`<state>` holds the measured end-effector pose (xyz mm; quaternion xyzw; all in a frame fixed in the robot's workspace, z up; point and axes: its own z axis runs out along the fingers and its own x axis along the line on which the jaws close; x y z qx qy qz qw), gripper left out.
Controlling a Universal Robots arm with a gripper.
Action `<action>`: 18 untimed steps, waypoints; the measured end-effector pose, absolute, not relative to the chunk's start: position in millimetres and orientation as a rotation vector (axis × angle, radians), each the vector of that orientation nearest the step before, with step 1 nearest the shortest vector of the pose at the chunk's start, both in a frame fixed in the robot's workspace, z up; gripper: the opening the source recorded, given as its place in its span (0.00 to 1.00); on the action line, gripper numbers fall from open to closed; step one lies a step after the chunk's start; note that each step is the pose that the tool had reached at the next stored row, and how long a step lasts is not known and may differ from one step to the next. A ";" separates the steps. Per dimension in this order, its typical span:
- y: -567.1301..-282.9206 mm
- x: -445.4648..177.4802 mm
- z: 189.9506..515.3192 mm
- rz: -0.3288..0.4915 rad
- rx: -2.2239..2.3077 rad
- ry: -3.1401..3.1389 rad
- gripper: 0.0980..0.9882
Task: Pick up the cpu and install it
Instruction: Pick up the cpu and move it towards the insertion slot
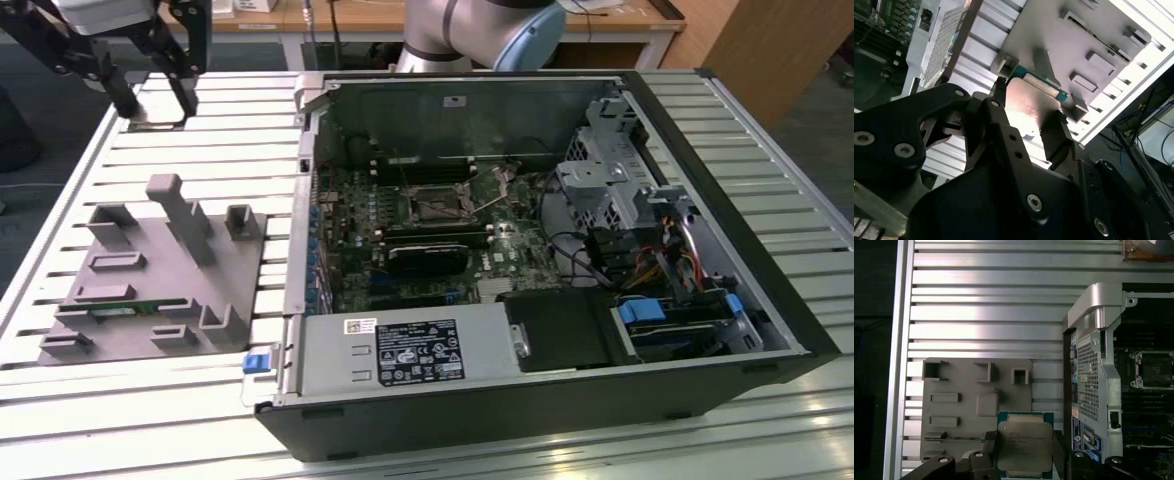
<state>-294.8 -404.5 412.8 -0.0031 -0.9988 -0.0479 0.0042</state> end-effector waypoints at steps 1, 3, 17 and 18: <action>-404.5 -292.0 412.7 -0.150 -0.010 -3.130 0.48; -404.5 -287.1 412.6 -0.151 -0.010 -3.130 0.48; -404.4 -261.7 412.0 -0.152 -0.010 -3.130 0.48; -404.4 -260.5 411.9 -0.152 -0.010 -3.130 0.48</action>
